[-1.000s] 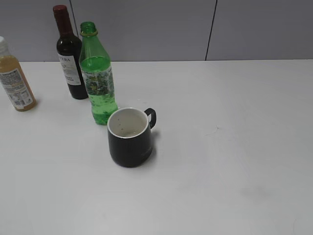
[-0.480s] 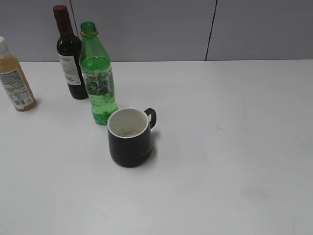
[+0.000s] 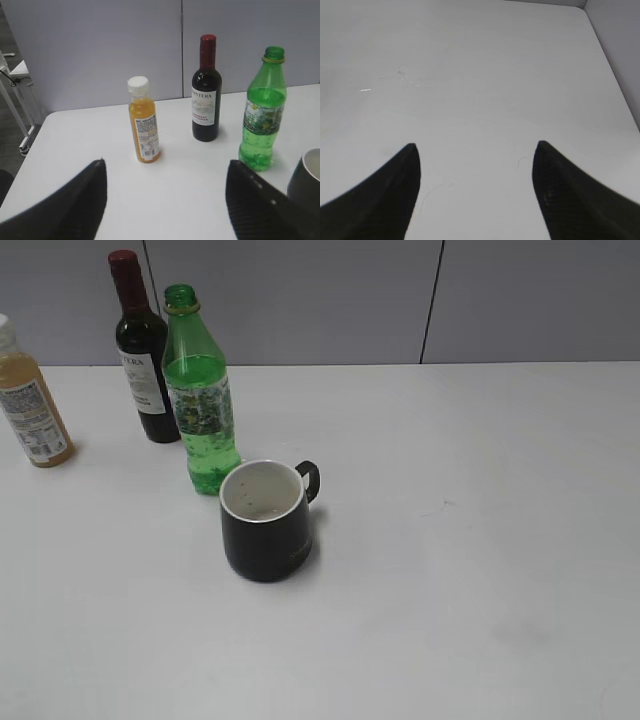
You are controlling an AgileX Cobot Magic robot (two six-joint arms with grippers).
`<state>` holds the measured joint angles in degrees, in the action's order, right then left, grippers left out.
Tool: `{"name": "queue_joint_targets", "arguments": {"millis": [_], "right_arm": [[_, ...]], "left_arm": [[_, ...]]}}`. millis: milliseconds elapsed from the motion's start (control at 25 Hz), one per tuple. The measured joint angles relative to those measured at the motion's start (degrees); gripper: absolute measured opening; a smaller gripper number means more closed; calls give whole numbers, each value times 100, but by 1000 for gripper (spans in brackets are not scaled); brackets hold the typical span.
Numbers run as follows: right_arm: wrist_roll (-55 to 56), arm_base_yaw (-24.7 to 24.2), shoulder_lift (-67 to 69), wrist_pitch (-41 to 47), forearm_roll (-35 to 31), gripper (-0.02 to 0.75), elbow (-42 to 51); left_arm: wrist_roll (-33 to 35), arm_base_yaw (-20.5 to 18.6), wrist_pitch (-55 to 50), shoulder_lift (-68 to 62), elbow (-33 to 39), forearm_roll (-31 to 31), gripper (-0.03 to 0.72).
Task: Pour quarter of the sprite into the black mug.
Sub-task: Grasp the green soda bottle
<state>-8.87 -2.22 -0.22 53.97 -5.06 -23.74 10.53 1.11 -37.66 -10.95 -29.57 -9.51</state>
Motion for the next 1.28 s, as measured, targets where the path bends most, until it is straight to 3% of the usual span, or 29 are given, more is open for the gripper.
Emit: {"name": "queue_joint_targets", "arguments": {"millis": [440, 800, 960, 1160, 1280], "right_arm": [[0, 0, 0, 0, 0, 533, 0], [0, 0, 0, 5, 0, 533, 0], [0, 0, 0, 5, 0, 533, 0], [0, 0, 0, 5, 0, 533, 0], [0, 0, 0, 5, 0, 533, 0]], "left_arm": [[37, 137, 3344, -2879, 0, -6, 562], [31, 1151, 5566, -4852, 0, 86, 562], [-295, 1306, 6007, -5481, 0, 239, 562], [-1437, 1306, 7050, -6071, 207, 1313, 562], [-1792, 1306, 7717, -6392, 415, 1843, 562]]}}
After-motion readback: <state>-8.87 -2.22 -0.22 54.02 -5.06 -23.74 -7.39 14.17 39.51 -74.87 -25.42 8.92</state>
